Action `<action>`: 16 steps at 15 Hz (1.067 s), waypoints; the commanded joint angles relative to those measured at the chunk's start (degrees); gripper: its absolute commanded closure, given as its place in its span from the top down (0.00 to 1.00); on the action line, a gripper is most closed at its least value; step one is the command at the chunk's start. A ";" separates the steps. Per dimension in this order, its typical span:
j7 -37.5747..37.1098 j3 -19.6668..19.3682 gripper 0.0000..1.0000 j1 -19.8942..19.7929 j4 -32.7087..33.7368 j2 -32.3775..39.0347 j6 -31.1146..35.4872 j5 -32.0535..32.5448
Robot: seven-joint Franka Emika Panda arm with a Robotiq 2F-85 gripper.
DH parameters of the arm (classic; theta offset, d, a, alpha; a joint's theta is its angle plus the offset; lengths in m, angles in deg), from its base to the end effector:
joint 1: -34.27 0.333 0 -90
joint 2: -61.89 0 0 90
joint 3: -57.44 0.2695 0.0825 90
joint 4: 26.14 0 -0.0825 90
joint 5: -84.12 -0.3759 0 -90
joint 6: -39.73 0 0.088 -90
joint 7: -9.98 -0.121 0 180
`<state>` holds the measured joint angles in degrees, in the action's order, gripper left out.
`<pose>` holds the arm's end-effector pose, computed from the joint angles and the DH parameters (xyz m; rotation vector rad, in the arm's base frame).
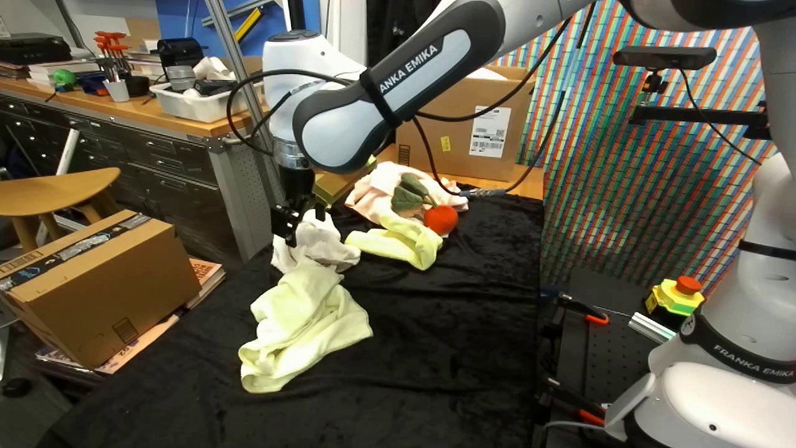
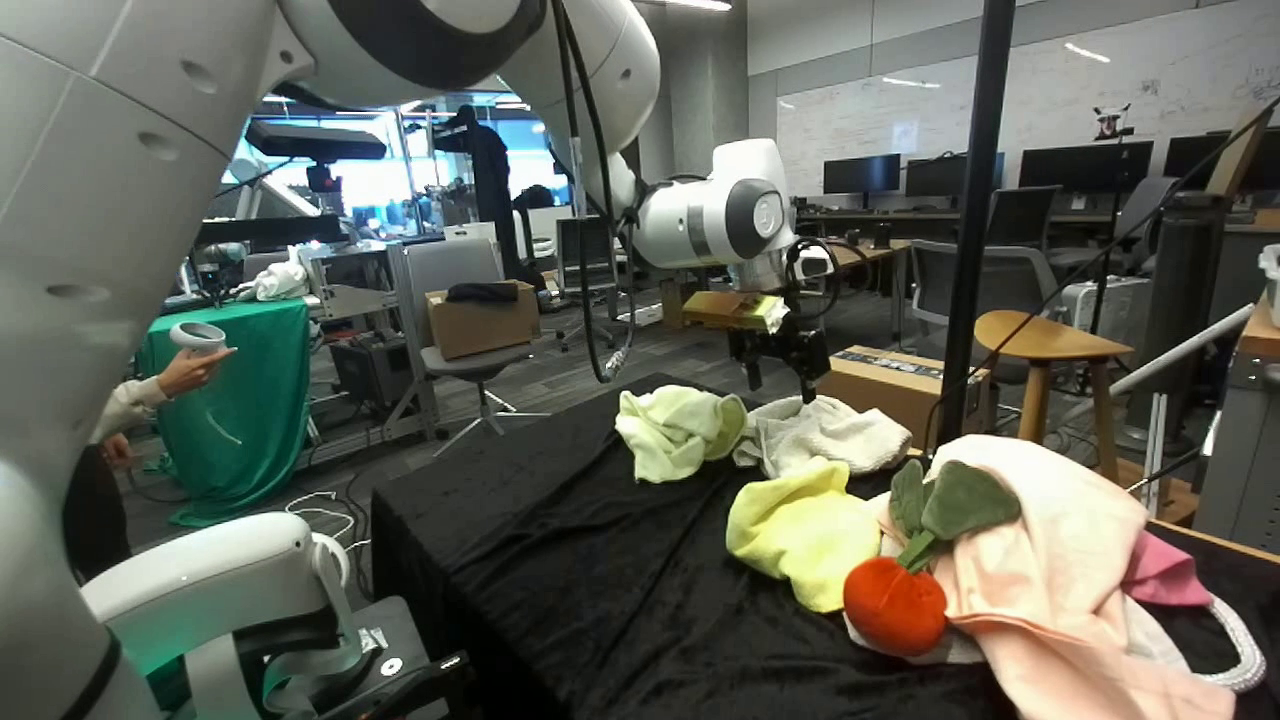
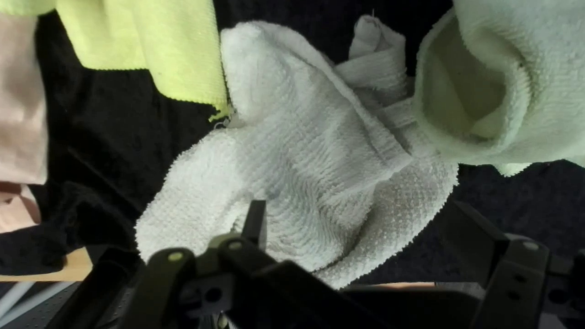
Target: Pile up all the objects on the table
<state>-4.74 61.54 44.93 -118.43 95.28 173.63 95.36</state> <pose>0.6556 0.1624 0.2543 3.0541 0.1711 0.2602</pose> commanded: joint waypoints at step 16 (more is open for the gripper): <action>6.67 -2.05 1.00 -1.03 19.64 14.77 -8.22 -3.07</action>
<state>0.40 59.90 43.89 -102.63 108.07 167.09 93.97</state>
